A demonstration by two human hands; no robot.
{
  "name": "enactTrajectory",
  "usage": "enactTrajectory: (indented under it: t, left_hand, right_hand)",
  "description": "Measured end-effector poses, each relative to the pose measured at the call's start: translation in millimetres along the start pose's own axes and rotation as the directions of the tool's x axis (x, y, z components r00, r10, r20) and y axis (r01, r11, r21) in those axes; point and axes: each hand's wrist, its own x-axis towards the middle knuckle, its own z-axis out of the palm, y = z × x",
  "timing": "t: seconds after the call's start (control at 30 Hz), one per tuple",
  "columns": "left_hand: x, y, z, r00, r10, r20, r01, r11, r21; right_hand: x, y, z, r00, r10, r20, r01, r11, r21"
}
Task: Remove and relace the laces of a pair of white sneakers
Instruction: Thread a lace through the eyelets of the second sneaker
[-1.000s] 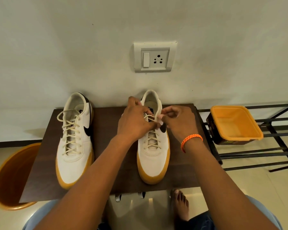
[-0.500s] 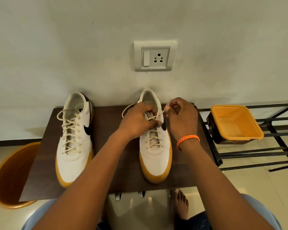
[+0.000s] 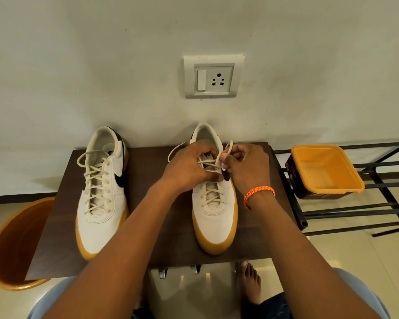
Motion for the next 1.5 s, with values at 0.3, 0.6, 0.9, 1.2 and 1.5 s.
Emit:
enactTrajectory:
  t: [0.3,0.6,0.9,1.2,1.5]
  left_hand:
    - [3,-7,-1,0.999,-0.026,0.022,0.026,1.000,-0.010]
    - [0,-8,-1,1.000,-0.008,0.008,0.009,0.999,-0.034]
    - [-1,-5,0,0.999,-0.029,0.025,0.031,0.996,-0.086]
    - [-1,-6,-13,0.998,0.054,-0.022,-0.051,0.991,0.123]
    - [-8,-2,-21,0.980,-0.197,0.005,0.191,0.955,0.228]
  right_hand:
    - [14,-7,-22,0.955,-0.014,-0.297,0.086,0.969,0.231]
    - [0,3,4,0.997,0.057,0.059,-0.060,0.997,0.055]
    - [5,-3,-7,0.981,-0.007,-0.191,0.019,0.998,0.061]
    - [6,9,-21,0.996,0.049,-0.076,-0.074,0.928,-0.366]
    - [-3,-3,-1,0.974,-0.173,0.148,0.226,0.802,-0.553]
